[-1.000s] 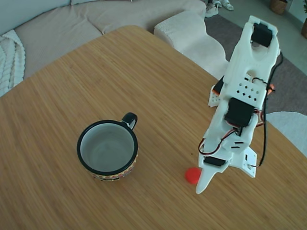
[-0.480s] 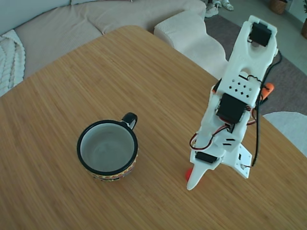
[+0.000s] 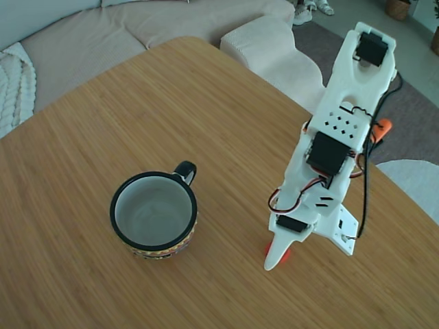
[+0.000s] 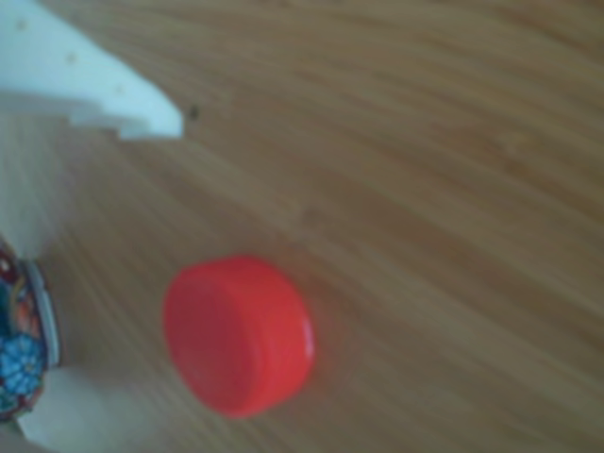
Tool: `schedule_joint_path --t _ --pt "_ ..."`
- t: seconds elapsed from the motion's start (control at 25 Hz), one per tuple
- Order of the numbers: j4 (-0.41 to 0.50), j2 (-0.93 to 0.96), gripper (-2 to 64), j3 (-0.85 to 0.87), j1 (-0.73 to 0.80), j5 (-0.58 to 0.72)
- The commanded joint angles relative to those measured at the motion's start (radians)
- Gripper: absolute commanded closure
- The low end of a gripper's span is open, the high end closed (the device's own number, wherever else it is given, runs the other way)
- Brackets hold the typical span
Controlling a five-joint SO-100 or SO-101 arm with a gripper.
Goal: Grasp a red cap and put it in the cup.
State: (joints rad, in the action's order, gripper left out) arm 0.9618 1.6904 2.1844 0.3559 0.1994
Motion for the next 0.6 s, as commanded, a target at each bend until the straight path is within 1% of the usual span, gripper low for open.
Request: schedule_joint_path --t 0.0,0.36,0.44,0.56 --pt "-0.003 0.031 13.2 -0.029 0.000 -0.005" --pt "-0.005 0.029 13.2 -0.035 -0.005 -0.005" --pt "-0.017 0.028 13.2 -0.035 -0.006 -0.005" --pt "-0.017 -0.012 13.2 -0.055 -0.012 -0.005"
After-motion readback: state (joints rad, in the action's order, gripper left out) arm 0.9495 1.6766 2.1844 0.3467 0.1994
